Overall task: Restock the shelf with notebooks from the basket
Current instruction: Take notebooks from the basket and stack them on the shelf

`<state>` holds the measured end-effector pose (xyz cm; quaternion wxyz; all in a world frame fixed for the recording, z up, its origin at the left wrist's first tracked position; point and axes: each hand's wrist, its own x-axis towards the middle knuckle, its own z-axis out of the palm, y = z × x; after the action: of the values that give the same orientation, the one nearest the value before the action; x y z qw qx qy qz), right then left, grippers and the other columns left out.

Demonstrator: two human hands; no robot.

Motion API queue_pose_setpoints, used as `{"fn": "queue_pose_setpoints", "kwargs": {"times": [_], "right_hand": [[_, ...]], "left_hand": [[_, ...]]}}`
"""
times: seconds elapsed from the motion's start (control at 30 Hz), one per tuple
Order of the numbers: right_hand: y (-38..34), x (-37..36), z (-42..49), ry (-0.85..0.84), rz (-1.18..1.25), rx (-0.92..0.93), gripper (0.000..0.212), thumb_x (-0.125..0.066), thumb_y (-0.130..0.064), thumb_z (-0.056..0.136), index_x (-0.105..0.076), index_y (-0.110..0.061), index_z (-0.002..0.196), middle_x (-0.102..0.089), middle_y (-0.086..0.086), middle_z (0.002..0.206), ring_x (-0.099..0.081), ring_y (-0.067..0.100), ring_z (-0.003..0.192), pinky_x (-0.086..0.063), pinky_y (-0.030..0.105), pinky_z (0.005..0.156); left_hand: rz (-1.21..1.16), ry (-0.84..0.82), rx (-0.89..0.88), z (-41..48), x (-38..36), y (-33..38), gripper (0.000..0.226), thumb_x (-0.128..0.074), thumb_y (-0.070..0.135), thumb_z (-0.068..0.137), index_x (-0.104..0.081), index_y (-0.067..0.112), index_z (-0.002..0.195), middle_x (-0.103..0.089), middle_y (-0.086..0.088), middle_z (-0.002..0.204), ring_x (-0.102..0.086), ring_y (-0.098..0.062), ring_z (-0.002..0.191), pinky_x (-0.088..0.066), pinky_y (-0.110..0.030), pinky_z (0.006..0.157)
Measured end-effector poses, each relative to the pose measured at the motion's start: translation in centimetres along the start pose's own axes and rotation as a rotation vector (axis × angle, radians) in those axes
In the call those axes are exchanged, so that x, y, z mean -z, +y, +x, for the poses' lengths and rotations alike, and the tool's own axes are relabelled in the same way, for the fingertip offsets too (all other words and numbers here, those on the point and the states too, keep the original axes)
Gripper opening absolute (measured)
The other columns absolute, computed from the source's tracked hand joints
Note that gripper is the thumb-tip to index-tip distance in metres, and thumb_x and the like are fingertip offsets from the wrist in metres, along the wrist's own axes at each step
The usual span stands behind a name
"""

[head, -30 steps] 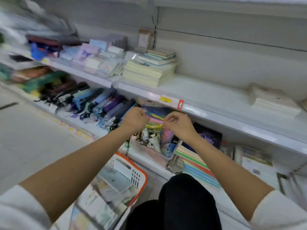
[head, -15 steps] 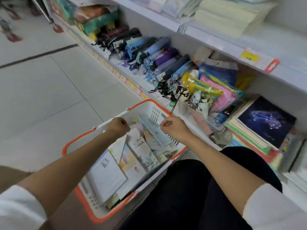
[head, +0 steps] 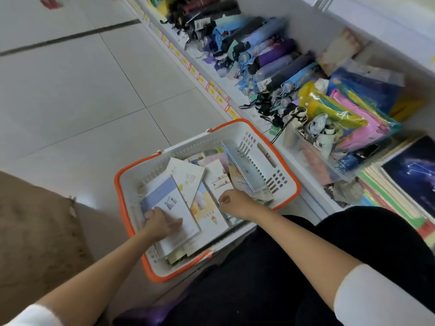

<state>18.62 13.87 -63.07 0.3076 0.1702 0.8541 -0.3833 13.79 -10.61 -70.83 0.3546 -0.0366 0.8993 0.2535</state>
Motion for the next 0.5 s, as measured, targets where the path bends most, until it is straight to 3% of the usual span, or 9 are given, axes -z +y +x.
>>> {"fn": "queue_pose_setpoints", "kwargs": {"times": [0.1,0.17,0.27,0.33,0.37,0.5], "right_hand": [[0.7,-1.8,0.6,-0.033,0.051,-0.066,0.059,-0.062,-0.028,0.091,-0.04,-0.009,0.142,-0.051,0.008,0.136,-0.051,0.024,0.121,-0.044,0.036,0.101],[0.6,-2.3,0.8,-0.012,0.109,-0.067,0.062,-0.064,-0.026,0.09,-0.038,-0.007,0.143,-0.05,0.011,0.137,-0.051,0.026,0.122,-0.044,0.035,0.101],[0.3,-2.7,1.1,-0.016,0.199,-0.05,0.048,-0.066,-0.019,0.089,-0.052,0.005,0.128,-0.061,0.017,0.118,-0.058,0.028,0.108,-0.047,0.037,0.096],[0.3,-3.3,1.3,-0.024,0.192,-0.049,0.033,-0.065,-0.017,0.089,-0.057,-0.001,0.117,-0.063,0.012,0.107,-0.06,0.025,0.098,-0.05,0.038,0.089],[0.3,-3.6,1.3,-0.023,0.178,-0.054,0.027,-0.063,-0.015,0.089,-0.056,-0.006,0.113,-0.063,0.012,0.109,-0.06,0.026,0.097,-0.049,0.04,0.086],[0.0,-3.2,1.1,0.045,0.18,-0.02,0.022,-0.052,-0.006,0.091,-0.057,-0.014,0.11,-0.063,0.005,0.114,-0.06,0.024,0.105,-0.051,0.044,0.091]], "left_hand": [[0.028,0.036,-0.022,-0.3,-0.6,-0.1,0.066,-0.069,0.055,0.077,-0.036,0.01,0.112,-0.042,-0.008,0.118,-0.05,-0.025,0.103,-0.048,-0.038,0.085],[-0.017,0.002,-0.057,-0.1,-0.6,-0.6,0.08,-0.071,0.059,0.072,-0.034,0.01,0.124,-0.045,-0.009,0.126,-0.051,-0.028,0.108,-0.049,-0.042,0.089],[0.013,-0.011,-0.152,-0.3,-1.1,0.0,0.114,-0.07,0.069,0.065,-0.017,0.011,0.148,-0.027,-0.009,0.153,-0.032,-0.037,0.136,-0.037,-0.049,0.108],[0.027,-0.008,-0.227,-0.7,-1.8,1.3,0.111,-0.074,0.052,0.074,-0.006,0.015,0.154,-0.007,0.0,0.161,-0.006,-0.031,0.147,-0.017,-0.046,0.118],[0.041,0.023,-0.259,-0.6,-2.0,1.9,0.108,-0.075,0.047,0.076,-0.007,0.016,0.154,-0.005,0.003,0.161,-0.003,-0.029,0.148,-0.013,-0.045,0.117],[-0.085,0.235,-0.213,-0.2,-2.0,2.9,0.104,-0.084,0.048,0.063,-0.028,0.019,0.146,-0.027,-0.007,0.149,-0.027,-0.031,0.137,-0.027,-0.046,0.113]]}}
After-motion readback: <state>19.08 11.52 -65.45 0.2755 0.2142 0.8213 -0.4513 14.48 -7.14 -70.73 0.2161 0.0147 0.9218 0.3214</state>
